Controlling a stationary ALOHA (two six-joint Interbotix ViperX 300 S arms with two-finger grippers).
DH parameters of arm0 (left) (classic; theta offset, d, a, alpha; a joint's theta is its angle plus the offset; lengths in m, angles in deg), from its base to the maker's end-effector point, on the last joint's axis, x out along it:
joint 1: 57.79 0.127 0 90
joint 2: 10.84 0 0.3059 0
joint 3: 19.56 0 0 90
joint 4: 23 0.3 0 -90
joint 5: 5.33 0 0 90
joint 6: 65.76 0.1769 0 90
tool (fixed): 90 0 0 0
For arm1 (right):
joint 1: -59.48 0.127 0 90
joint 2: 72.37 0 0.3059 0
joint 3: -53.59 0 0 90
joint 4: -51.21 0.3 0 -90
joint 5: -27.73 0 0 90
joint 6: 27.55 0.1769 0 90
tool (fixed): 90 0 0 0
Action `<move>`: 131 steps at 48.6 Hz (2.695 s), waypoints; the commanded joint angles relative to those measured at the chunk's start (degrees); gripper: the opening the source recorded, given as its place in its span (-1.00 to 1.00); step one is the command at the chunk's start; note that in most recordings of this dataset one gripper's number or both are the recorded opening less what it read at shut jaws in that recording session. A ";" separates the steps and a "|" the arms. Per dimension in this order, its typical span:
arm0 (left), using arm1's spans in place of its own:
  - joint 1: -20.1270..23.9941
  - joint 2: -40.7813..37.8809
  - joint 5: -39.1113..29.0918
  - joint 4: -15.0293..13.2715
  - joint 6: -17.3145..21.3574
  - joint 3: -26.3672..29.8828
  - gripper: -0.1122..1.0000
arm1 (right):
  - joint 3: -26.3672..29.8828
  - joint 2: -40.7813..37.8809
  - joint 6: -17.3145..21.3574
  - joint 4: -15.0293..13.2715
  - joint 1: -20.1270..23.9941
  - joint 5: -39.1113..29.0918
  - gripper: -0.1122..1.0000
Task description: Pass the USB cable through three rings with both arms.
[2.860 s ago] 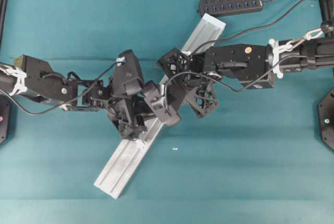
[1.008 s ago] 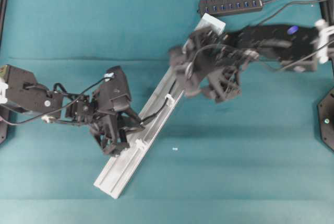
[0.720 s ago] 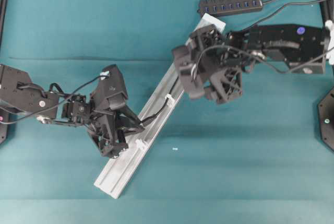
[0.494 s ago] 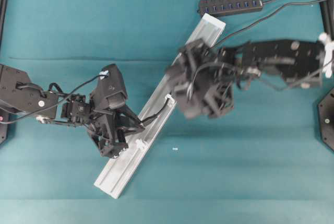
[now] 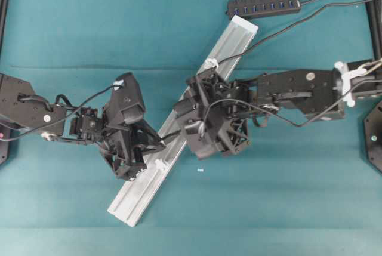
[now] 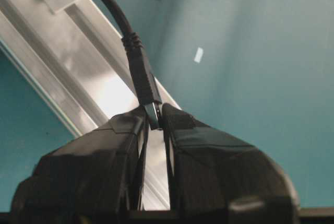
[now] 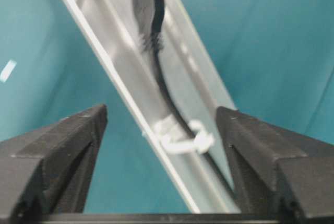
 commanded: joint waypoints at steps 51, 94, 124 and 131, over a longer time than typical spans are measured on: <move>0.18 5.62 0.26 0.09 -0.70 -3.34 -0.22 | 2.72 -4.66 -15.21 -3.43 0.09 0.79 -0.61; -1.93 37.71 -15.03 0.44 -7.73 -18.63 0.91 | 1.49 -4.92 -27.42 -4.48 1.14 1.05 -0.61; -2.11 35.24 -11.69 0.44 -3.34 -17.75 0.90 | 4.48 -6.94 -26.89 -4.22 3.25 1.05 -0.61; -2.11 32.78 -11.34 0.44 -3.25 -16.96 0.90 | 4.31 -7.29 -26.81 -4.13 3.69 0.97 -0.61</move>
